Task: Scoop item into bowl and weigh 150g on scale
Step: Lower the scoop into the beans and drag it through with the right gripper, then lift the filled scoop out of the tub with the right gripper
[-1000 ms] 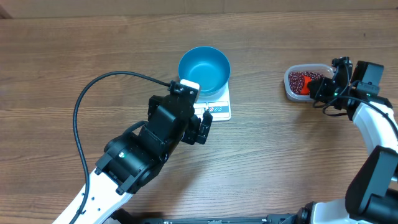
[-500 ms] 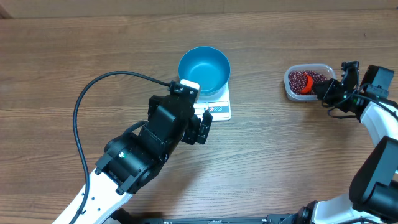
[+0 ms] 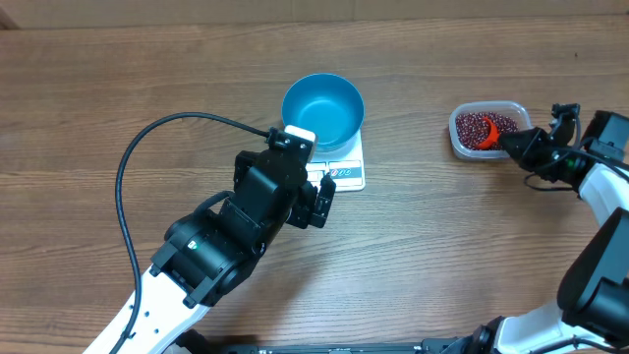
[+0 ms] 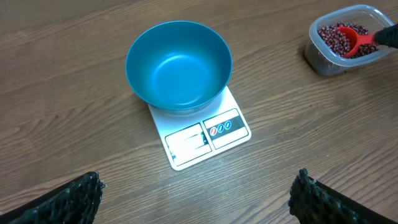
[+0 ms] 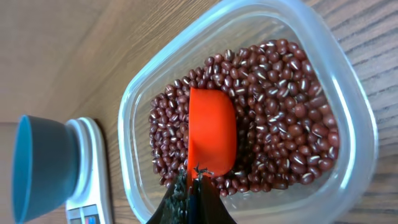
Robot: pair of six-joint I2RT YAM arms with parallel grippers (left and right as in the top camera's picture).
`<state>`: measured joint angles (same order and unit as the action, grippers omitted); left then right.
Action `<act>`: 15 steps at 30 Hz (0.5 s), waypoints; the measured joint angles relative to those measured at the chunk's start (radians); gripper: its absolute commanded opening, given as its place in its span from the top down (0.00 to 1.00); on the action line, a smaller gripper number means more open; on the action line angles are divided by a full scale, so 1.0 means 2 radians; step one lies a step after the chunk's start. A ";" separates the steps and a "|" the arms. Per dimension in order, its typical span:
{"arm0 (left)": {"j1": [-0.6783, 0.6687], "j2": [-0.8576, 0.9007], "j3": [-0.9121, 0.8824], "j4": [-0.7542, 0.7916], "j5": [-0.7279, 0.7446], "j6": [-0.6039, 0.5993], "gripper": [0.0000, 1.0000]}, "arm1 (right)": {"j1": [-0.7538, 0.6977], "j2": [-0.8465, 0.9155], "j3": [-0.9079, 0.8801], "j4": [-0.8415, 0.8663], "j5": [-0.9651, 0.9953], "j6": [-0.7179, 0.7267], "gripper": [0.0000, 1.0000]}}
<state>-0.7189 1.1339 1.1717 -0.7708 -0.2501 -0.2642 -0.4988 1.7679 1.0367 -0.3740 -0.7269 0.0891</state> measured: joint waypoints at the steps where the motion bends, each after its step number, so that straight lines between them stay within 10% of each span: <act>1: 0.000 0.000 0.000 0.000 0.000 0.000 0.01 | -0.004 0.002 0.000 0.000 -0.007 0.001 0.96; 15: 0.000 0.000 0.000 0.000 0.000 0.000 0.01 | -0.024 0.004 0.000 0.007 -0.082 0.008 0.96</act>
<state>-0.7189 1.1339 1.1717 -0.7708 -0.2501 -0.2642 -0.5465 1.7767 1.0367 -0.3592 -0.8906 0.1047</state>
